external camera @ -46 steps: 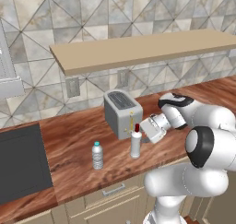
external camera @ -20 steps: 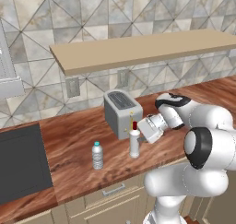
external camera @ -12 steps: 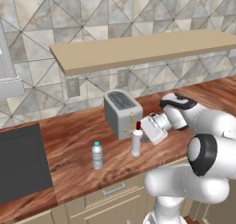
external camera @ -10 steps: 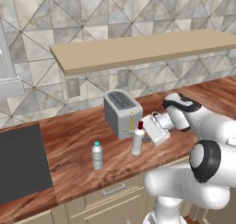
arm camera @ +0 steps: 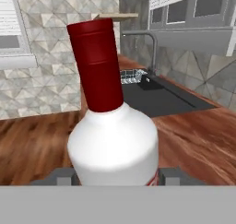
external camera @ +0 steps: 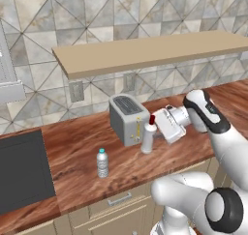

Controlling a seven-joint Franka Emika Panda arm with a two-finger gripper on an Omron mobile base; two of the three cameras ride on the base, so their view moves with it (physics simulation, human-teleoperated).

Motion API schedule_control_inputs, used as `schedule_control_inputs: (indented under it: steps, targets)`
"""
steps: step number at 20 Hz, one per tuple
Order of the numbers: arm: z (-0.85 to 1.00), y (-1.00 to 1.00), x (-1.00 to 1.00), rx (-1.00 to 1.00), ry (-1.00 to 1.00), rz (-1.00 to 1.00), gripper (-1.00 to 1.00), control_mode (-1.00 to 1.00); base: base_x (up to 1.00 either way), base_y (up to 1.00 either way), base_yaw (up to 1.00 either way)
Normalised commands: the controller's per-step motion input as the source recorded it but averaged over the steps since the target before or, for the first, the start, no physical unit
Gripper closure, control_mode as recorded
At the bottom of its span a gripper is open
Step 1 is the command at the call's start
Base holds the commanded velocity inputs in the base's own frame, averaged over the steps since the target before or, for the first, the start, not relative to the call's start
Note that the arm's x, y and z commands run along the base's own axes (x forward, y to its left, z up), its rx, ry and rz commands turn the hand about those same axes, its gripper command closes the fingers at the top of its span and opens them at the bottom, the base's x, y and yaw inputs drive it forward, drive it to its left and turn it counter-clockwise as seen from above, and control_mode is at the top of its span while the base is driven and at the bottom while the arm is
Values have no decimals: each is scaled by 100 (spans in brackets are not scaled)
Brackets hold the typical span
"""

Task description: Place the drinks on the dining counter in a tight cluster.

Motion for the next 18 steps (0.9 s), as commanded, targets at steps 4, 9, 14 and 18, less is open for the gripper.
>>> schedule_control_inputs:
  steps: [4,9,14,18]
  targets:
    - [40,0,-6,-8,25,0,100,-100,0,0,0]
    - [45,0,-44,0,3,0,100,-100,0,0,0]
    - [42,0,-58,0,-2,0,100,-100,0,0,0]
    - [20,-1,-30,0,-1,0,100,-100,0,0,0]
